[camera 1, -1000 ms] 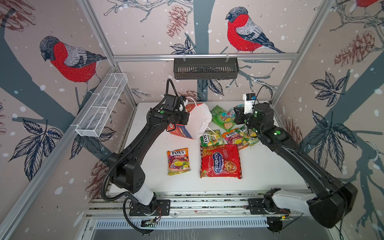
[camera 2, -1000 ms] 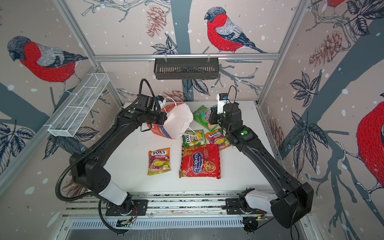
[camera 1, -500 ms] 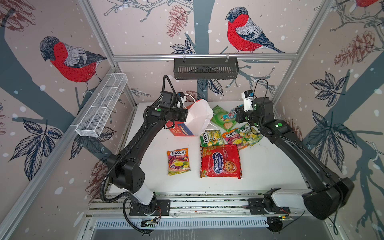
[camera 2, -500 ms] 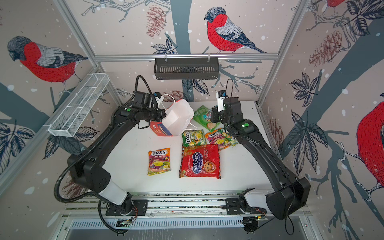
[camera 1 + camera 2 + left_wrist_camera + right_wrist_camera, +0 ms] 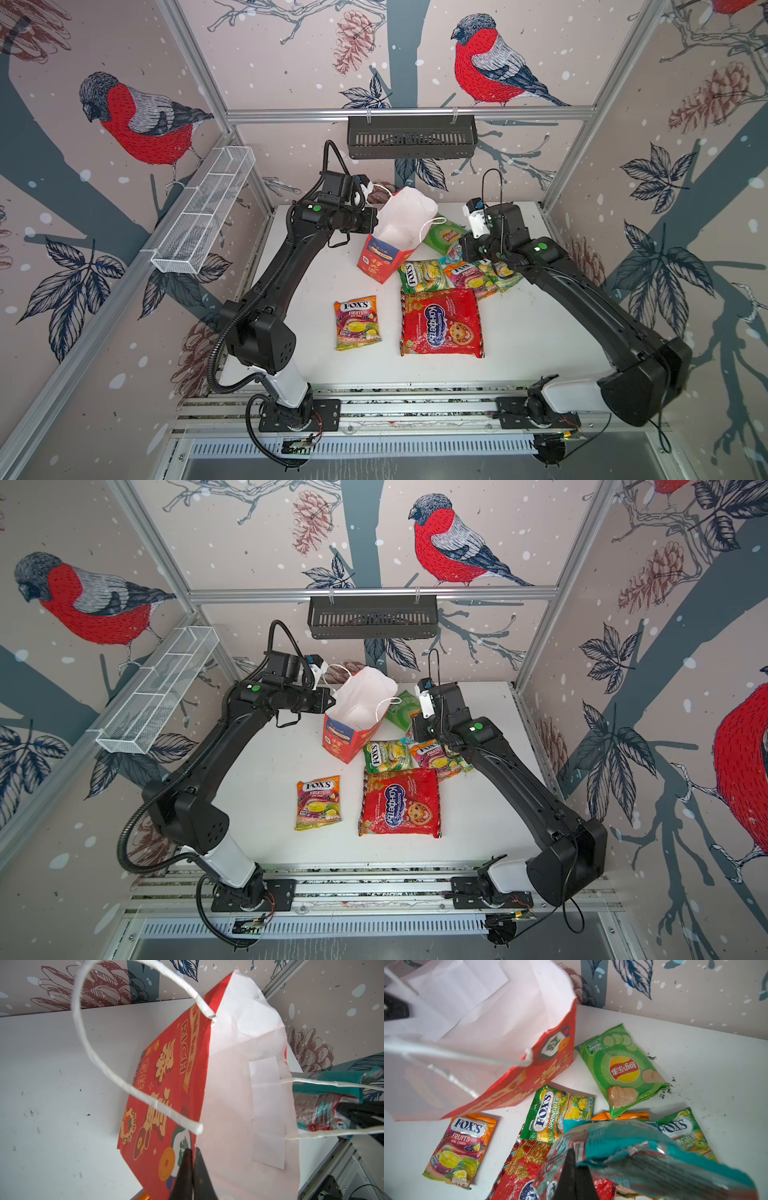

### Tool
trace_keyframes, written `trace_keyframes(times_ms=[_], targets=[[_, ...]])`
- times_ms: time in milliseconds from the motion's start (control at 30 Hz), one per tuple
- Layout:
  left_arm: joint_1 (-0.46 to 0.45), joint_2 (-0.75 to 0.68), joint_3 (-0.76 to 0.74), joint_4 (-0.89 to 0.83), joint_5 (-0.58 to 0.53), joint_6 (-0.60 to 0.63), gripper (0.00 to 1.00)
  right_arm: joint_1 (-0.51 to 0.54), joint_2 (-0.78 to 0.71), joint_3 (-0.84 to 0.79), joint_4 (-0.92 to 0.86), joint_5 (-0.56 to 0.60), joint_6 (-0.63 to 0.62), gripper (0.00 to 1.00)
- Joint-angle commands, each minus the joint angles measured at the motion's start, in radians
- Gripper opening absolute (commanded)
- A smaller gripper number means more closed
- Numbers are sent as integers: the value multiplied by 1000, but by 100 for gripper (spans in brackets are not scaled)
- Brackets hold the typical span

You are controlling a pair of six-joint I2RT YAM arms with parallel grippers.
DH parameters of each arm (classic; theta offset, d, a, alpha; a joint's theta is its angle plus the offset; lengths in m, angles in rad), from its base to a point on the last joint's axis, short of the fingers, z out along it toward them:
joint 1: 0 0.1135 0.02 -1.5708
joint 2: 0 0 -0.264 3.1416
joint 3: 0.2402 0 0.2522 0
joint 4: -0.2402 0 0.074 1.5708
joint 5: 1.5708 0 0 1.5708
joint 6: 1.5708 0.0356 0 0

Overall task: Take the snacks out of the paper bag
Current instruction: 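Lower the teal packet onto the table while the left gripper sets the bag upright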

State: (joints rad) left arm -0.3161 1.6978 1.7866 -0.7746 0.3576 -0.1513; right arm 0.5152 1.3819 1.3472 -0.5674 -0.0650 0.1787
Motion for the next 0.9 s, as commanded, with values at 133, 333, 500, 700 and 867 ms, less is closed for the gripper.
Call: trace_keyframes(times_ms=[133,333,500,700,867], targets=[[40,14,38,-67,63,-34,0,77,54,28,22,-96,-22,0],[110,7,27,-88,128,-62,0,136,109,65,24,-151,-30,0],[181,-30,-60,-43,231,-73,0,181,137,69,55,-205,-20,0],[243,-84,-145,-3,259,-83,0,220,165,41,113,-242,5,0],[302,-134,-198,17,253,-89,0,241,201,25,170,-272,24,0]])
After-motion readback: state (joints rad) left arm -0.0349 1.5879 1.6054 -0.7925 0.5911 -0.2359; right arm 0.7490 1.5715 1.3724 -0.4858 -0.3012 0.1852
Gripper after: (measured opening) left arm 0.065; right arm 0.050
